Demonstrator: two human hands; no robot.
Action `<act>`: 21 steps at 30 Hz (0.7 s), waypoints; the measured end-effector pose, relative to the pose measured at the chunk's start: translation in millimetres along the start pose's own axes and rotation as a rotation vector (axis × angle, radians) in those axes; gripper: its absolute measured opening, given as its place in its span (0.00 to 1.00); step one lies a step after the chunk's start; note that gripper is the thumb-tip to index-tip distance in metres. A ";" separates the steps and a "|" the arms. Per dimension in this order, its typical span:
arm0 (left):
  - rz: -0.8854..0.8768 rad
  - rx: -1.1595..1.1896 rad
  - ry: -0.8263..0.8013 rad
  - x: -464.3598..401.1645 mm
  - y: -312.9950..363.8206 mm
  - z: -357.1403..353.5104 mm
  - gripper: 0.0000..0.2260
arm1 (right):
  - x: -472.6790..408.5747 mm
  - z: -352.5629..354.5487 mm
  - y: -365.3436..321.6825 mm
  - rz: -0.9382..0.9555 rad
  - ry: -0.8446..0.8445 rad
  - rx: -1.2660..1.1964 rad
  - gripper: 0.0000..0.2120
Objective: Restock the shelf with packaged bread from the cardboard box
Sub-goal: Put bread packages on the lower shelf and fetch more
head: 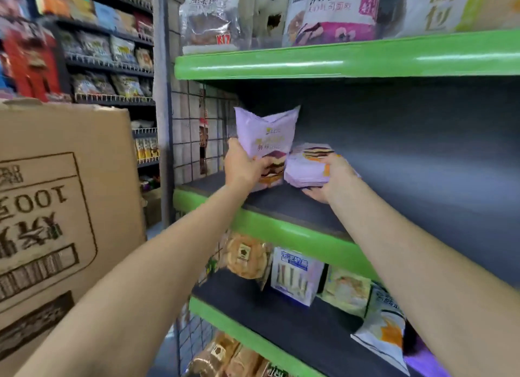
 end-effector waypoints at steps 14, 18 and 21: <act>0.153 -0.083 -0.222 -60.3 -33.6 -21.9 0.10 | 52.1 -3.0 -29.6 0.098 -0.062 -0.158 0.19; 0.176 -0.156 -0.249 -83.5 -36.6 -27.0 0.13 | 44.0 -25.8 -36.6 0.075 -0.113 -0.248 0.19; 0.177 -0.168 -0.242 -105.7 -40.8 -33.4 0.13 | 31.8 -44.1 -39.8 0.061 -0.140 -0.221 0.10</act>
Point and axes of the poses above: each hand's wrist, its own x-axis away from the middle knuckle, its own z-axis out of the back of the hand, y = z × x, the point moved 7 cm from there along -x, towards the middle knuckle, and after that the axes turned 2 degrees about -y, right-handed, at the moved point
